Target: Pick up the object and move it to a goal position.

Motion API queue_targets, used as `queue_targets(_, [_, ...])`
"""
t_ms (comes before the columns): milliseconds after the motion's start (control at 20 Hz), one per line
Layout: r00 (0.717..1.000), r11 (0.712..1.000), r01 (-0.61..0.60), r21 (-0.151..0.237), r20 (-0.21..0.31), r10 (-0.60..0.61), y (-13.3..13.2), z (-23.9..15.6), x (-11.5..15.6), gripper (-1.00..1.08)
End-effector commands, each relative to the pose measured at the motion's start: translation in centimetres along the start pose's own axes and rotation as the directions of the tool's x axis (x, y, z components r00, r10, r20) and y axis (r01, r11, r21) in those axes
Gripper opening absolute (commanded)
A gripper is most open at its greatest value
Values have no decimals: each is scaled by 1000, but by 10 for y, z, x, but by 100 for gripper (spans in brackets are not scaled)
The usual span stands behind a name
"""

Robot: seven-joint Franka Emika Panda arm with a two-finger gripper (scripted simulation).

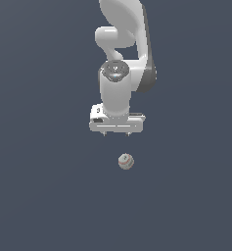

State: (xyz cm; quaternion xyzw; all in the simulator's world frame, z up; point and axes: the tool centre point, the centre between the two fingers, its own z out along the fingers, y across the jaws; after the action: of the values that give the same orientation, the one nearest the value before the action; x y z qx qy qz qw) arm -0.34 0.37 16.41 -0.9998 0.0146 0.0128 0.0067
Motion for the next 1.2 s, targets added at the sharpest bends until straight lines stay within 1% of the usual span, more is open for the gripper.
queue_targets(0, [1000, 1000, 0, 0, 0, 0, 0, 0, 0, 100])
queue_targets(150, [1000, 1000, 10, 3, 2, -10, -4, 0, 0, 100])
queue_targets(400, [999, 998, 53, 17, 11, -53, -22, -1, -1, 100])
queue_targets(550, [998, 998, 59, 19, 12, -59, -25, -1, -1, 100])
queue_targets(850, [999, 999, 39, 18, 11, -39, -24, 0, 1, 100])
queue_targets(1150, [1000, 1000, -25, 18, 10, 25, -25, 4, 6, 100])
